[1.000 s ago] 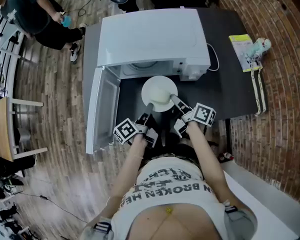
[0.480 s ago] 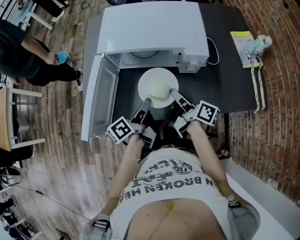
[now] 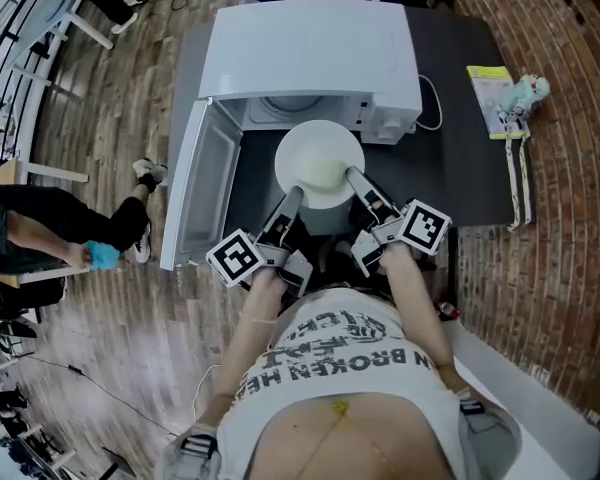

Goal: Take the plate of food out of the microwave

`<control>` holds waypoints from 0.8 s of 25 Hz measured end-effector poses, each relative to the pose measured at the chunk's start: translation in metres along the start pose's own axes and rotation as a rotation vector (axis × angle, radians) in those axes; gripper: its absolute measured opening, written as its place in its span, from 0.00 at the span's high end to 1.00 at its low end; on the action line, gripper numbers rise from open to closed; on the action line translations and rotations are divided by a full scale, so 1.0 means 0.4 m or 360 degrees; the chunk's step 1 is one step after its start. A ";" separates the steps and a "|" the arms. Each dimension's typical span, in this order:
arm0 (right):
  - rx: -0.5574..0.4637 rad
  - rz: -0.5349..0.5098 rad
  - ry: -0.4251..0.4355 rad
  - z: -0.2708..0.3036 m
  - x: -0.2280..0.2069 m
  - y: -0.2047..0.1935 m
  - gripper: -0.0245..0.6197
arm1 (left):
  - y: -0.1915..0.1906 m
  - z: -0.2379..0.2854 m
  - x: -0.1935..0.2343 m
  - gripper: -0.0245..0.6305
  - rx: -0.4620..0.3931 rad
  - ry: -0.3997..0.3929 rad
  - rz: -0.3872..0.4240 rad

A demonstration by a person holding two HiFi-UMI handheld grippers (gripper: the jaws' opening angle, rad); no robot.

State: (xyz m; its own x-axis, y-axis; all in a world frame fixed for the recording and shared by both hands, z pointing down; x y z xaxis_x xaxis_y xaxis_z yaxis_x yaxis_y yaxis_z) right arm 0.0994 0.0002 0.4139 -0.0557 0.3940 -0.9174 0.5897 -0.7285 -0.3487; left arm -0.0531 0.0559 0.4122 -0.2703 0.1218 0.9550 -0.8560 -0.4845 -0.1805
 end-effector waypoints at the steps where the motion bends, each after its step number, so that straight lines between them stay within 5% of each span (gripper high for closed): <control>1: 0.0000 -0.0006 0.0005 0.000 0.007 0.002 0.94 | 0.000 -0.003 -0.007 0.94 -0.0006 -0.0007 0.0009; 20: -0.0028 -0.0056 0.0103 -0.001 0.108 0.015 0.94 | -0.002 -0.054 -0.085 0.94 -0.0042 -0.0030 0.0051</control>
State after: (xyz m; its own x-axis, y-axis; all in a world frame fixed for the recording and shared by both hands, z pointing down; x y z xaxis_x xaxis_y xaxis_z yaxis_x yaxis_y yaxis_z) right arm 0.1008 0.0131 0.3720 -0.0246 0.4549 -0.8902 0.6023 -0.7040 -0.3764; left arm -0.0527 0.0708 0.3748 -0.2897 0.0900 0.9529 -0.8583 -0.4651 -0.2170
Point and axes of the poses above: the fingertips, and each gripper's own axes: z forward along the fingers, x to its left, y out of its top, the point moved 4 cm from there along -z, backward along the fingers, and after that the axes turned 12 degrees about y, right-handed, at the moved point
